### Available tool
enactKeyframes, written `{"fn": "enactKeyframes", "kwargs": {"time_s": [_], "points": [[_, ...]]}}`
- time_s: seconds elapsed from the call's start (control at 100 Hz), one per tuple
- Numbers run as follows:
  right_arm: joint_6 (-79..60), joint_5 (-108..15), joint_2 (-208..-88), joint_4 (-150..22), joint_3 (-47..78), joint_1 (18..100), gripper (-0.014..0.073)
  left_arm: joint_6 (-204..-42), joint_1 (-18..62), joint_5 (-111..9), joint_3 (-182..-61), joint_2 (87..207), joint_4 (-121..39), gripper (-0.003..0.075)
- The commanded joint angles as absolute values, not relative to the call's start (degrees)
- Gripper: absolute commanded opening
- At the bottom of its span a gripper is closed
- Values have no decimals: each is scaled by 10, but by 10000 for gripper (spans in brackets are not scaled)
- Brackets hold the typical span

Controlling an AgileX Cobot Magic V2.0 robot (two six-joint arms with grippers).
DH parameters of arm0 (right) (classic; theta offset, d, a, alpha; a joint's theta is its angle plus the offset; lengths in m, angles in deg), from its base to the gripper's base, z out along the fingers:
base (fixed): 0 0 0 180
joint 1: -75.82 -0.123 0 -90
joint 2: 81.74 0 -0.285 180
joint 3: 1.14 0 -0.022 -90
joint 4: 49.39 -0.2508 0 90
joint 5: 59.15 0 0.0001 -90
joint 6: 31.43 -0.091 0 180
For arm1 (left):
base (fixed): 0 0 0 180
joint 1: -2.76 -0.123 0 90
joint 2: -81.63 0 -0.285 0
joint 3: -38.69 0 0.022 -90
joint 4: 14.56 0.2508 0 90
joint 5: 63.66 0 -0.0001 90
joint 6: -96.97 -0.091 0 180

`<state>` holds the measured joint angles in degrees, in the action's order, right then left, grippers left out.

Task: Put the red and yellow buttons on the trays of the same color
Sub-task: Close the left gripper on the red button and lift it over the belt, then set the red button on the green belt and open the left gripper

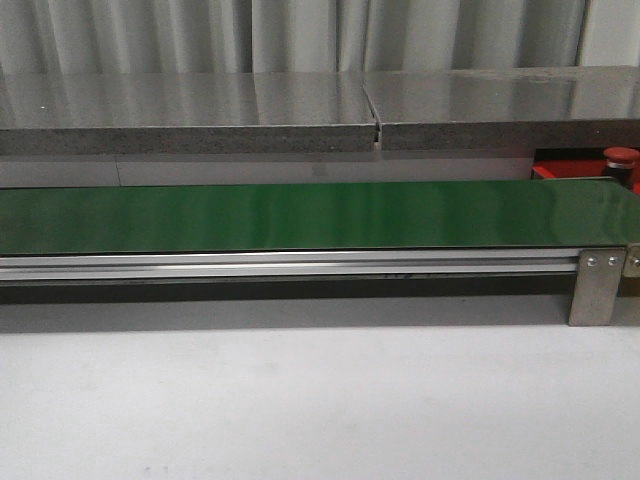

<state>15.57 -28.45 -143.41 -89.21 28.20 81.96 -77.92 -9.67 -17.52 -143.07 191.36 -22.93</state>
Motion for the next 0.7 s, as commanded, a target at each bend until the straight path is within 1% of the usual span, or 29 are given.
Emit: {"fn": "enactKeyframes", "kwargs": {"time_s": [0.0, 0.23, 0.28, 0.32, 0.42, 0.51, 0.56, 0.61, 0.63, 0.69], "points": [[161, -312, -1425, -905, 260, 819, -68, -780, -94, -204, -1444, 1883, -240, -19], [161, -312, -1425, -905, 260, 819, -68, -780, -94, -204, -1444, 1883, -240, -15], [161, -312, -1425, -905, 260, 819, -68, -780, -94, -202, -1444, 1884, -240, 1], [161, -312, -1425, -905, 260, 819, -68, -780, -94, -200, -1444, 1885, -240, 33], [161, -312, -1425, -905, 260, 819, -68, -790, -94, -193, -1444, 1891, -240, 145], [161, -312, -1425, -905, 260, 819, -68, -792, -94, -184, -1444, 1903, -240, 280], [161, -312, -1425, -905, 260, 819, -68, -792, -94, -182, -1444, 1911, -240, 343], [161, -312, -1425, -905, 260, 819, -68, -792, -94, -180, -1444, 1915, -240, 438], [161, -312, -1425, -905, 260, 819, -68, -792, -94, -180, -1444, 1917, -240, 465], [161, -312, -1425, -905, 260, 819, -68, -792, -94, -179, -1446, 1917, -240, 590]]}}
